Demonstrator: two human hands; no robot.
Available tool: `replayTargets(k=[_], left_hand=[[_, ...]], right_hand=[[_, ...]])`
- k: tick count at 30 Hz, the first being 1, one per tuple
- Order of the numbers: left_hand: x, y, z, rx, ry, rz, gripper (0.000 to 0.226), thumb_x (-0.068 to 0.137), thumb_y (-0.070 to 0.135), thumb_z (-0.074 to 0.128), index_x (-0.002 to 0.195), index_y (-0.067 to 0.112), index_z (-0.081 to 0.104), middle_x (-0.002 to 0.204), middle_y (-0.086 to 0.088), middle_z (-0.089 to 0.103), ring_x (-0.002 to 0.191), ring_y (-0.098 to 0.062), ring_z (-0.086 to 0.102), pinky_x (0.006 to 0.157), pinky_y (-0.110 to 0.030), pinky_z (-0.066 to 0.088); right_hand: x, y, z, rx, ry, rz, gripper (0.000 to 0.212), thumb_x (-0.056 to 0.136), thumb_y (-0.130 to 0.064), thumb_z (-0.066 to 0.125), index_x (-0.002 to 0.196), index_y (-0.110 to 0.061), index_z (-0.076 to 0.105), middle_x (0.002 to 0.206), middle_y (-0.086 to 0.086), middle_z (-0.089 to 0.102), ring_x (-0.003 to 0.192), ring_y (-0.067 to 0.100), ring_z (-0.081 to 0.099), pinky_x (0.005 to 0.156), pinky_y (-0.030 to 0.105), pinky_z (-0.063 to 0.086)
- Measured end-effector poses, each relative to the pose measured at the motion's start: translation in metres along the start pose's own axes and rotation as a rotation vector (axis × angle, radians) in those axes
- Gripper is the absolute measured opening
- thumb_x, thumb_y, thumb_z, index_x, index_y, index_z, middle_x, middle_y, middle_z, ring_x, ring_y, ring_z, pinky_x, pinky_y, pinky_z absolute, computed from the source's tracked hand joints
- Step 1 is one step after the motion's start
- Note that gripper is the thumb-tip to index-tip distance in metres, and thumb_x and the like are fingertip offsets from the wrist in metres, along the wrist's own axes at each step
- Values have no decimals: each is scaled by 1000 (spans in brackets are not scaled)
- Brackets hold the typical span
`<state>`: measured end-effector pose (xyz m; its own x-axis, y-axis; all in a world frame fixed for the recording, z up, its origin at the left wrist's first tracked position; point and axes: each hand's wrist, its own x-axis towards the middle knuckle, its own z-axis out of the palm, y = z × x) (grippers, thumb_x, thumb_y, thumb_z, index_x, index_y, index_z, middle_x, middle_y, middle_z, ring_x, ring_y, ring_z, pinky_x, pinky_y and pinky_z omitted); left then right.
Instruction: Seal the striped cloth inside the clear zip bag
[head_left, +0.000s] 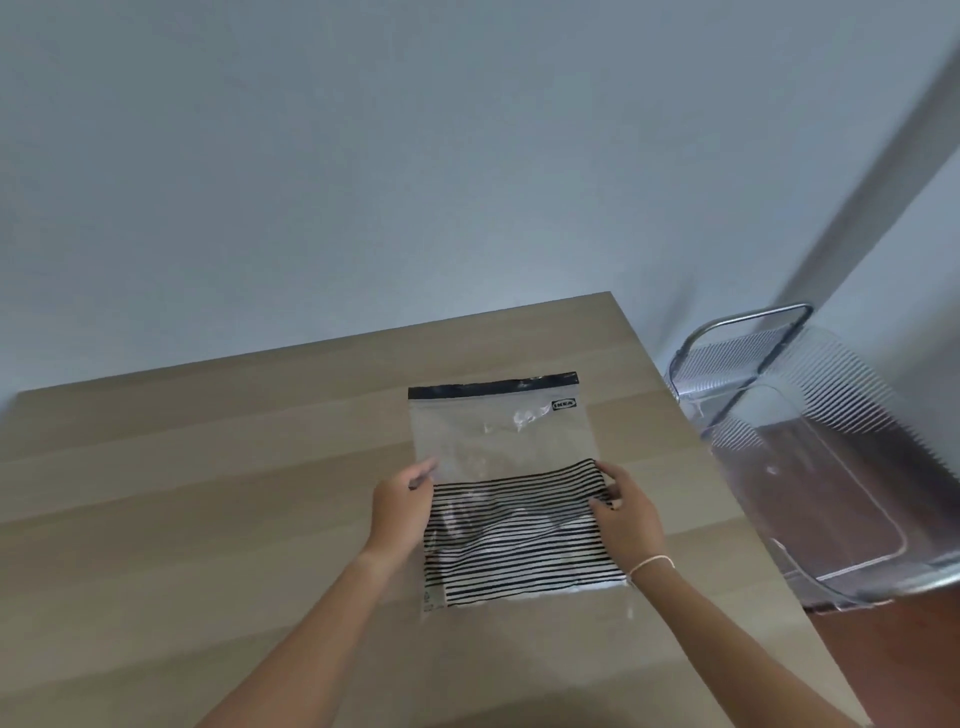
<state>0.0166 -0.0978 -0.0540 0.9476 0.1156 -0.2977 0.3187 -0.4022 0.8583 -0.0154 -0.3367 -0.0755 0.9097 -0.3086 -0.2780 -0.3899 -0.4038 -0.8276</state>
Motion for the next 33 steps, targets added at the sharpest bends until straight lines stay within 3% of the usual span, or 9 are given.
replayTargets(k=[4,8,11,13,18,23,26,30,33], left_hand=[[11,44,35,-43,-113,70,35,93,10,42,126,15,54,132,-3,56,114,-12,52,106,-32,37],[24,91,95,-133,-284,59,39,92,12,38,130,16,50,111,-2,64,90,-23,57,90,-37,49],[30,123,149,-204,-412,27,30,89,7,39,108,1,61,136,2,51,119,-21,51,99,-43,47],[32,140,184,-223,-496,8,34,89,6,38,117,-5,53,144,1,43,124,-18,45,98,-41,47],[25,164,251,-304,-624,-105,46,91,4,37,136,13,39,140,0,46,113,-15,50,87,-31,50],[20,168,289,-366,-669,-244,47,92,2,36,138,9,33,136,-3,47,85,-13,52,98,-40,47],[16,167,301,-369,-691,-308,47,94,6,38,140,9,30,106,-1,53,82,-12,48,93,-35,45],[15,160,305,-197,-744,-307,57,93,15,40,145,19,15,150,-4,27,130,-23,38,107,-38,33],[18,153,297,-84,-682,-214,56,90,18,41,143,24,23,143,-3,40,124,-20,43,106,-37,35]], right_hand=[[28,-6,-54,-8,134,-58,45,84,-2,54,124,-23,52,106,9,59,91,19,55,83,35,47],[59,1,-131,-44,255,-72,46,85,-4,54,126,-23,52,114,15,61,98,24,57,90,38,46],[82,16,-189,-100,360,-50,45,85,-4,53,126,-21,53,119,16,62,105,29,58,92,36,44],[96,30,-221,-142,413,-16,44,85,-4,52,125,-22,54,121,16,62,102,28,58,92,33,42],[119,66,-277,-224,433,50,44,86,-5,47,126,-24,54,126,14,60,77,22,58,77,28,43],[135,95,-300,-300,417,82,46,86,-4,44,125,-26,54,127,13,59,63,18,56,60,27,44],[140,104,-305,-333,384,123,45,87,-5,44,125,-27,54,127,14,59,60,19,57,52,26,42],[142,111,-302,-423,326,201,49,88,-16,49,135,-26,40,133,16,51,100,36,58,83,43,51],[144,107,-289,-415,354,220,54,89,-24,50,139,-26,32,140,16,41,118,39,47,98,55,42]])
